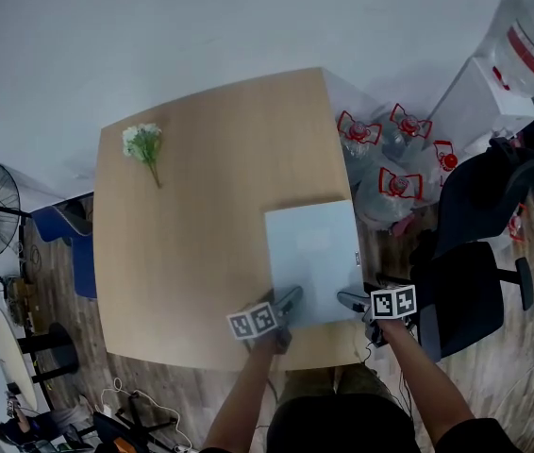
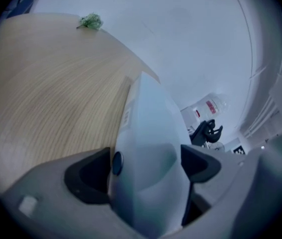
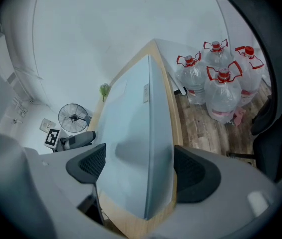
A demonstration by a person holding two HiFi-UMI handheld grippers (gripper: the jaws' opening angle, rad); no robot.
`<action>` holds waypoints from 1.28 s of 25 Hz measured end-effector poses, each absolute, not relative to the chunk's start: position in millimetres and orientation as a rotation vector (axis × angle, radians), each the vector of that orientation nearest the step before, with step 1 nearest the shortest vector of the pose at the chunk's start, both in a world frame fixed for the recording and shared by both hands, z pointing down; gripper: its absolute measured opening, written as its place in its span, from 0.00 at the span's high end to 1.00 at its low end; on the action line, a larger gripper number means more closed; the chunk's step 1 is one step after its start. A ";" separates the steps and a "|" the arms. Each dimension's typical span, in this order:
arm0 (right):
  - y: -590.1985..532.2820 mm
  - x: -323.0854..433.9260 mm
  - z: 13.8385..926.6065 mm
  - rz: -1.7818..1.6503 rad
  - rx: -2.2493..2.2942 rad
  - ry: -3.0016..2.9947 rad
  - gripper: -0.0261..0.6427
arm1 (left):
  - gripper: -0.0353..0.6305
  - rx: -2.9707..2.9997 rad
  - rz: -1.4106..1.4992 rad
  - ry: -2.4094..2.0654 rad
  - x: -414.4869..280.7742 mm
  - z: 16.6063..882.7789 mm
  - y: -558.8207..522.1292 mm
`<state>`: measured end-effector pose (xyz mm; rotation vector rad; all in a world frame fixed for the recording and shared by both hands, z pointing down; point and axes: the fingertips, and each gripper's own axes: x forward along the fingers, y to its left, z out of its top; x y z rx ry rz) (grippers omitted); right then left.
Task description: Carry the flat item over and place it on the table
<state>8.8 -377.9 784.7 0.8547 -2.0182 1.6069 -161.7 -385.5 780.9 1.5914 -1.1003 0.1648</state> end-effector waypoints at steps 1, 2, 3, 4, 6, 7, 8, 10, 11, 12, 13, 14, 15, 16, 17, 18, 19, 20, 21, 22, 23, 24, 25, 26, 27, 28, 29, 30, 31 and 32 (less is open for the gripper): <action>-377.0 12.6 779.4 1.599 0.865 -2.029 0.31 | 0.28 1.598 0.160 -1.114 -163.4 777.6 -382.9; -375.8 16.6 773.3 1.594 0.875 -2.044 0.31 | 0.28 1.603 0.159 -1.126 -164.9 774.5 -379.1; -374.3 20.3 766.2 1.592 0.882 -2.063 0.31 | 0.28 1.607 0.159 -1.138 -166.3 771.4 -374.7; -372.7 23.4 758.1 1.590 0.888 -2.088 0.32 | 0.28 1.612 0.158 -1.149 -167.9 767.9 -369.9; -369.1 29.6 739.8 1.563 0.902 -2.153 0.32 | 0.28 1.630 0.145 -1.170 -170.7 757.4 -360.3; -366.2 33.0 729.5 1.538 0.909 -2.191 0.33 | 0.28 1.647 0.130 -1.179 -170.9 749.1 -355.3; -362.3 36.7 718.8 1.506 0.915 -2.229 0.33 | 0.28 1.670 0.118 -1.189 -170.1 737.8 -350.2; -352.8 45.3 696.9 1.424 0.928 -2.302 0.34 | 0.29 1.732 0.103 -1.221 -164.8 707.8 -339.5; -347.4 50.5 686.4 1.378 0.935 -2.334 0.35 | 0.29 1.769 0.096 -1.237 -160.3 691.8 -333.5; -341.5 55.8 676.2 1.332 0.944 -2.364 0.36 | 0.29 1.807 0.089 -1.251 -154.5 675.9 -326.8; -334.9 60.9 666.3 1.287 0.954 -2.392 0.37 | 0.29 1.844 0.082 -1.263 -147.7 660.3 -319.0; -327.4 65.8 656.6 1.247 0.966 -2.420 0.37 | 0.30 1.883 0.078 -1.273 -139.8 644.9 -309.9; -319.0 70.6 647.0 1.213 0.980 -2.446 0.38 | 0.31 1.922 0.076 -1.282 -131.1 629.8 -299.8; -310.1 75.5 637.4 1.184 0.995 -2.470 0.39 | 0.31 1.962 0.076 -1.290 -121.5 615.0 -289.0; -300.6 80.6 627.7 1.160 1.011 -2.492 0.40 | 0.32 2.002 0.078 -1.299 -111.3 600.7 -277.5; -290.6 85.9 618.0 1.140 1.026 -2.511 0.40 | 0.32 2.039 0.079 -1.309 -101.0 586.9 -265.5; -280.4 91.3 608.3 1.123 1.039 -2.529 0.42 | 0.32 2.073 0.078 -1.321 -91.2 573.5 -253.1; -270.3 96.6 598.8 1.105 1.053 -2.547 0.42 | 0.33 2.101 0.077 -1.336 -82.3 560.8 -240.6; -260.6 101.8 589.6 1.086 1.066 -2.565 0.43 | 0.34 2.124 0.074 -1.356 -74.5 549.4 -228.5; -251.4 106.8 580.9 1.066 1.079 -2.583 0.43 | 0.35 2.138 0.068 -1.377 -68.0 539.5 -216.9; -242.5 111.5 572.6 1.046 1.090 -2.598 0.44 | 0.37 2.145 0.056 -1.401 -62.9 530.9 -206.0; -234.1 115.3 564.7 1.025 1.099 -2.611 0.46 | 0.40 2.145 0.041 -1.427 -59.6 523.4 -196.0; -226.1 118.0 557.3 1.004 1.105 -2.622 0.48 | 0.46 2.143 0.025 -1.457 -58.0 516.8 -186.8; -218.3 119.6 550.5 0.982 1.105 -2.632 0.49 | 0.53 2.139 0.008 -1.490 -57.5 511.1 -178.2; -210.5 120.3 544.6 0.958 1.100 -2.640 0.50 | 0.59 2.136 -0.007 -1.522 -58.0 506.4 -170.0; -202.7 120.1 539.3 0.933 1.092 -2.648 0.52 | 0.63 2.133 -0.022 -1.554 -59.0 501.9 -162.0; -194.9 119.6 534.5 0.907 1.084 -2.655 0.55 | 0.69 2.131 -0.032 -1.581 -60.3 497.0 -154.6; -187.5 119.0 530.1 0.881 1.081 -2.661 0.57 | 0.75 2.129 -0.035 -1.605 -61.6 492.1 -148.0; -181.0 118.7 525.7 0.855 1.085 -2.667 0.58 | 0.80 2.127 -0.028 -1.625 -63.2 488.1 -142.3; -175.2 118.5 521.4 0.825 1.093 -2.675 0.62 | 0.87 2.126 -0.015 -1.640 -65.0 485.1 -137.4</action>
